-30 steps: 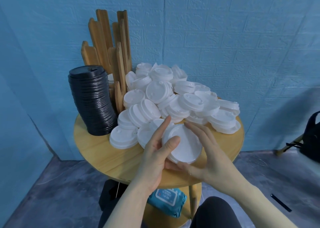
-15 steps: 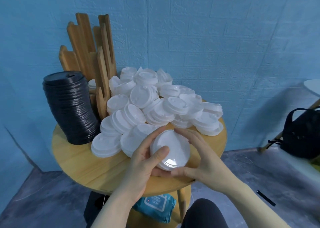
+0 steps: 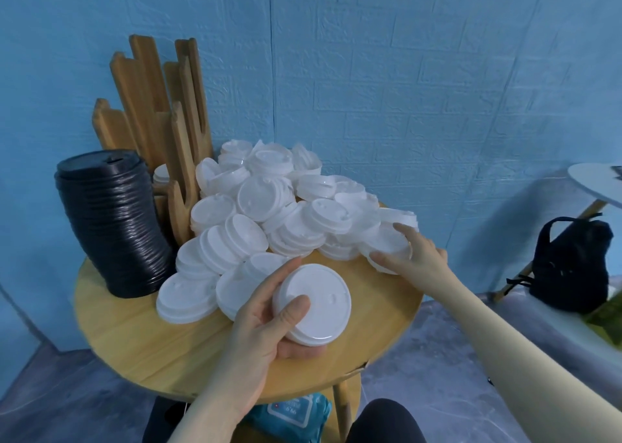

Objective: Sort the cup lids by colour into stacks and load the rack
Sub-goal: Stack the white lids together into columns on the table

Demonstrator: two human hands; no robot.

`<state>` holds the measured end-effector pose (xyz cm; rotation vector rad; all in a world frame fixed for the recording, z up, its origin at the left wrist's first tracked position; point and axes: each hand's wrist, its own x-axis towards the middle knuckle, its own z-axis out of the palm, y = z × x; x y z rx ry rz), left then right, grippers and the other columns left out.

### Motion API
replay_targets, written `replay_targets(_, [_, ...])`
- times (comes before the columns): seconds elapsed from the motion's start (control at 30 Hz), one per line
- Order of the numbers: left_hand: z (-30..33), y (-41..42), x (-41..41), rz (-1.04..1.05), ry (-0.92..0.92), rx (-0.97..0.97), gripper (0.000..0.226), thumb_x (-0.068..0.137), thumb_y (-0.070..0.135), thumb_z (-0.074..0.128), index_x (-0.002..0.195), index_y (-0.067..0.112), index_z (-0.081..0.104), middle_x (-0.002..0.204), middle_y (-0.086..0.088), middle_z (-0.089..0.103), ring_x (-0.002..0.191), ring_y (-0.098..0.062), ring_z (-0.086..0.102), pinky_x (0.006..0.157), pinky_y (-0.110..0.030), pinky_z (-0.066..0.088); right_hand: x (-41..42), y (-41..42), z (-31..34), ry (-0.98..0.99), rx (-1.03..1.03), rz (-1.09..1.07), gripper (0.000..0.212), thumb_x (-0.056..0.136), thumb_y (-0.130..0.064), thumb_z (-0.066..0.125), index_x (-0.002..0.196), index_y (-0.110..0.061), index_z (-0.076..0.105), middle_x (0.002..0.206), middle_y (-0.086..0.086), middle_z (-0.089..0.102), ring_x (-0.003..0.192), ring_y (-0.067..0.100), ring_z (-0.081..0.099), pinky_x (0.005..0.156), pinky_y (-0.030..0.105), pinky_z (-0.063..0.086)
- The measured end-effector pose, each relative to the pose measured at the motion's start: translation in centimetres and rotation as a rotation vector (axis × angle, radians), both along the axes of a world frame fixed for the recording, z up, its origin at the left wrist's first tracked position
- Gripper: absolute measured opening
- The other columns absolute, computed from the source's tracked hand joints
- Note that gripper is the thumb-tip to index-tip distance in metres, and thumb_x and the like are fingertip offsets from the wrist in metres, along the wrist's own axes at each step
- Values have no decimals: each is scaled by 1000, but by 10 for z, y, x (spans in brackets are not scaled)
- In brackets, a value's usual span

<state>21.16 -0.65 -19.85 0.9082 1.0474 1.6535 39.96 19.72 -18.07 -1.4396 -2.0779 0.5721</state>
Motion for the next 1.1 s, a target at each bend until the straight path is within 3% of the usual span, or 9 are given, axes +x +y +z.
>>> replay_targets(0.17, [0,0,0,5,-8,-20,49,70,28,76,117,41,71,124,5,66,112,-26,66,66,-48,61,4,-14,-8,58,131,50,71,77,-51,75,138,-32,46,142,-9,47,135,12,34,101,23,10])
replay_targets(0.23, [0,0,0,8,-9,-26,48,71,28,76,117,41,71,124,5,66,112,-26,67,65,-47,61,6,-27,-9,100,185,128,72,73,-54,77,135,-34,47,135,-18,48,126,-5,32,96,18,6])
replay_targets(0.3, [0,1,0,10,-7,-28,48,71,28,75,117,42,71,124,5,66,111,-26,67,65,-46,61,6,-41,-9,146,183,215,73,71,-54,78,135,-34,47,131,-24,46,111,-31,19,101,22,7])
replay_targets(0.37, [0,1,-1,11,-9,-29,47,71,28,75,116,41,71,123,5,66,110,-26,67,65,-47,61,6,-51,-8,173,176,248,73,67,-55,74,133,-36,47,129,-31,43,108,-40,7,105,27,9])
replay_targets(0.43, [0,1,0,14,-9,-30,47,71,28,75,115,41,72,123,5,67,109,-25,68,65,-48,61,7,-58,-6,213,146,250,71,66,-60,74,129,-45,44,130,-34,42,119,-29,14,107,30,12])
replay_targets(0.53, [1,0,0,25,-14,-30,46,71,28,75,115,41,72,123,5,66,108,-24,69,65,-48,61,9,-67,-6,342,93,227,78,58,-74,74,128,-48,51,134,-24,50,134,14,34,112,39,27])
replay_targets(0.73, [6,-1,3,29,-55,-28,43,74,26,82,113,42,73,120,4,69,105,-26,70,63,-45,61,-1,-100,1,591,139,212,71,58,-67,72,123,-44,56,120,-26,57,109,-3,51,87,6,39])
replay_targets(0.93, [8,-4,3,18,-64,-16,56,77,26,74,131,33,60,126,0,68,105,-30,71,65,-45,61,-31,-122,-6,541,203,265,65,63,-71,68,117,-36,59,128,-19,47,127,3,42,93,12,39])
replay_targets(1.1, [9,-4,2,24,-100,-5,48,84,26,76,130,30,61,127,-4,67,108,-30,70,67,-46,62,-34,-136,-10,368,240,355,64,84,-75,42,131,-34,54,132,-27,44,132,7,38,99,22,37])
